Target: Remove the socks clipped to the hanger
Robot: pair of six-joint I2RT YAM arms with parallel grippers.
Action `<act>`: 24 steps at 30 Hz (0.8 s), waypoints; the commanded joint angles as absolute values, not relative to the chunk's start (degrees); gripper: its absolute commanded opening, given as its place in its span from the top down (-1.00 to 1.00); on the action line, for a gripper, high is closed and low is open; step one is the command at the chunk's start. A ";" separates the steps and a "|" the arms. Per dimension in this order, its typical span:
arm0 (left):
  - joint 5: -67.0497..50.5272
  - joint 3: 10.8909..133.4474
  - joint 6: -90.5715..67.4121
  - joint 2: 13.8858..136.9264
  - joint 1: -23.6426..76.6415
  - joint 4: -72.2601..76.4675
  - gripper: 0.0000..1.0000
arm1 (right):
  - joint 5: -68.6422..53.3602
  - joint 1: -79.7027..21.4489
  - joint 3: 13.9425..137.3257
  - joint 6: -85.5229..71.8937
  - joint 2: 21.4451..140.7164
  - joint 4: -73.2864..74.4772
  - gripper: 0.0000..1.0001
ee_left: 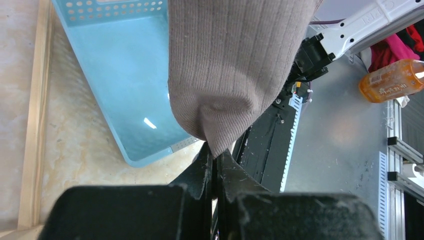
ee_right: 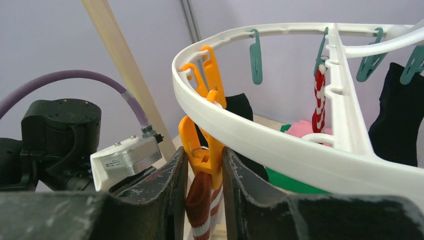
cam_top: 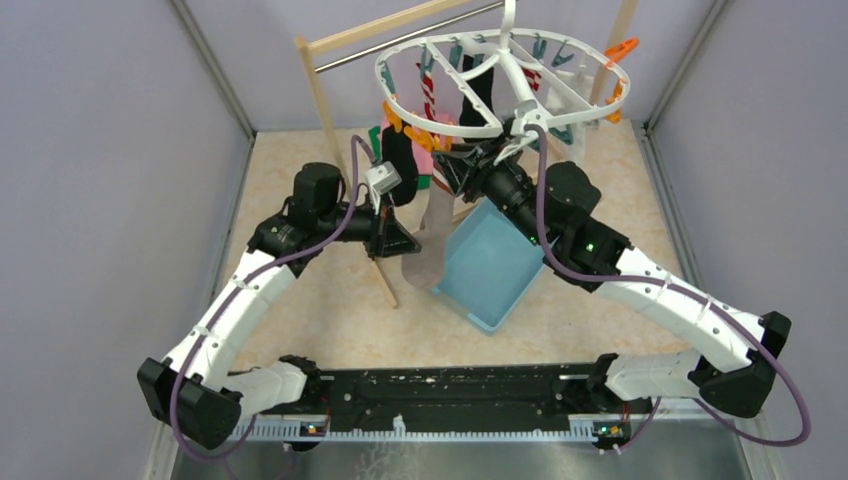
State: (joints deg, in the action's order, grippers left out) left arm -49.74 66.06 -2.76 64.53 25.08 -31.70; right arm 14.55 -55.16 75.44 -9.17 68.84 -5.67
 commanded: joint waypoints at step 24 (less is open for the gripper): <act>-47.27 68.82 -3.02 66.80 28.16 -30.33 1.00 | 14.24 -54.05 73.78 -11.84 70.00 -19.73 -0.13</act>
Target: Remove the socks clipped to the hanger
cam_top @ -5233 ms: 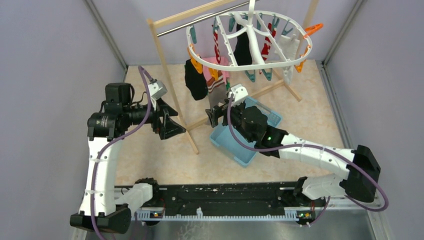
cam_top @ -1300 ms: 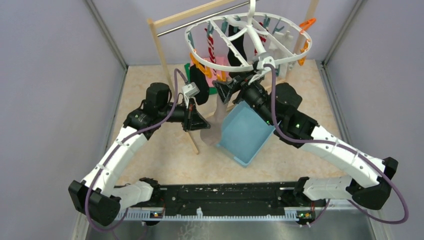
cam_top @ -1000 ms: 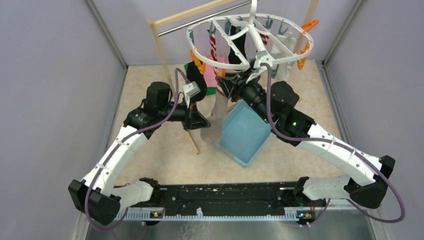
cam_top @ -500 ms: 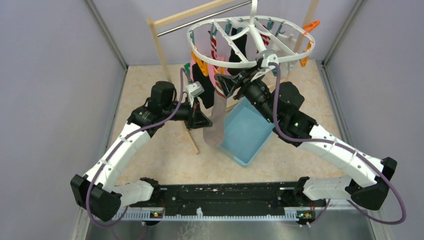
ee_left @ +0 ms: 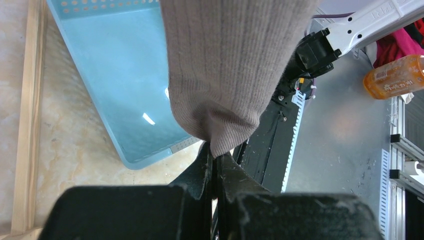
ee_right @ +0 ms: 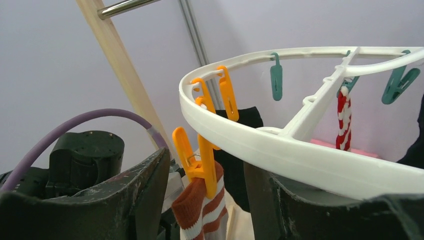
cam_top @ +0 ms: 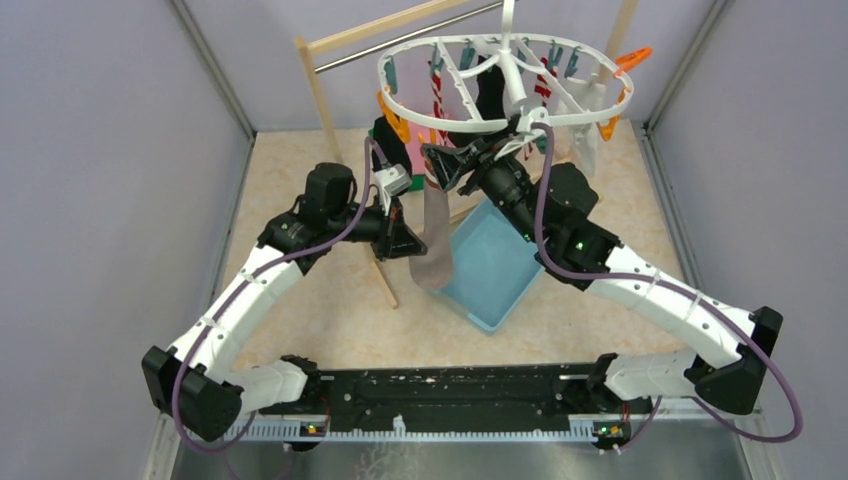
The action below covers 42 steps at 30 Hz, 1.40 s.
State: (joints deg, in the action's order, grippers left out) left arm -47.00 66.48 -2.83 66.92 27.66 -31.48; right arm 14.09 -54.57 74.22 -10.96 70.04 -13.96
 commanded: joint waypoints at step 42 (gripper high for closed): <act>-45.49 68.91 -1.23 66.45 31.27 -31.37 1.00 | 16.72 -55.76 70.11 -7.21 69.50 -29.57 -0.17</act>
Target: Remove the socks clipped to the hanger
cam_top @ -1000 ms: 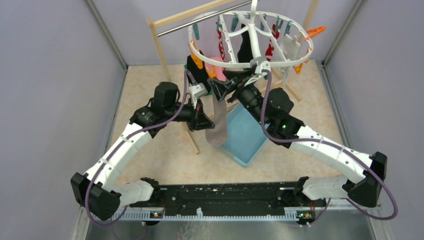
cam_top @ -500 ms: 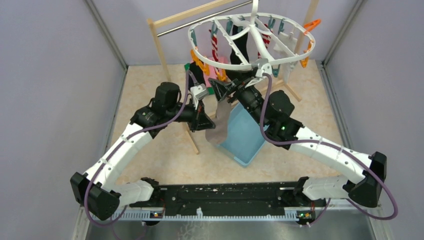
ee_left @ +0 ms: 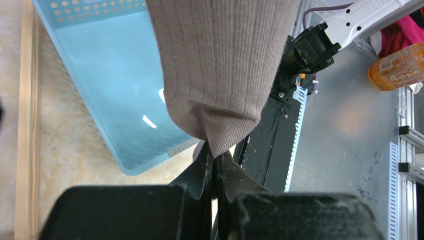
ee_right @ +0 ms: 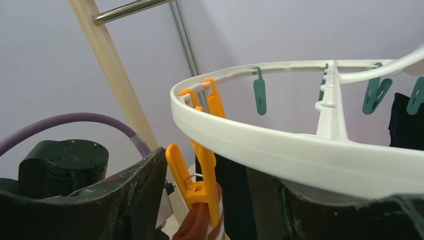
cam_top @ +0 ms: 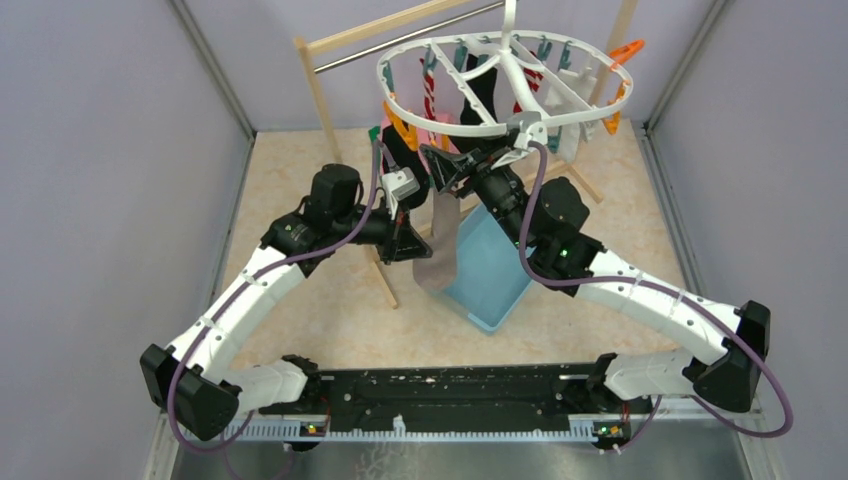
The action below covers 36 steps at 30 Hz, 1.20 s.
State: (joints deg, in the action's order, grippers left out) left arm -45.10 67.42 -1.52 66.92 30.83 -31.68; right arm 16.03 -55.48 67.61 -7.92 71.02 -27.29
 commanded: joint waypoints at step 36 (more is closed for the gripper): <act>-28.45 77.99 18.83 84.20 46.20 -27.35 1.00 | 24.59 -52.12 67.14 -9.28 61.88 -16.72 0.87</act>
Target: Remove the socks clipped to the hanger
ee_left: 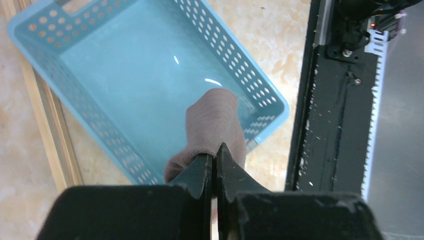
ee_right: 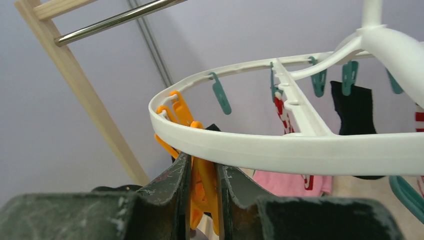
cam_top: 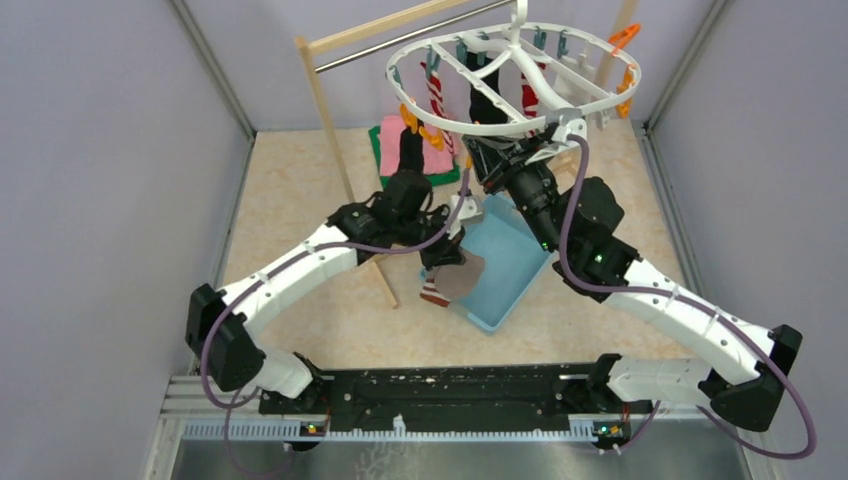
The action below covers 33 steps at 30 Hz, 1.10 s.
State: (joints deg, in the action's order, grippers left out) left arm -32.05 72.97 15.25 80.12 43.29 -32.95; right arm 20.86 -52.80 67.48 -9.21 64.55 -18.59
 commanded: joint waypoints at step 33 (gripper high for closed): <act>-21.34 72.19 32.42 69.23 50.91 -55.40 -0.98 | 32.64 -49.56 64.52 -8.08 52.04 -3.16 0.81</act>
State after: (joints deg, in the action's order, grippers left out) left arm -21.10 72.53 33.36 73.17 50.94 -54.17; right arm 28.14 -50.65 62.98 -9.10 52.80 -6.39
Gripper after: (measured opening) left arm 0.987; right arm 0.166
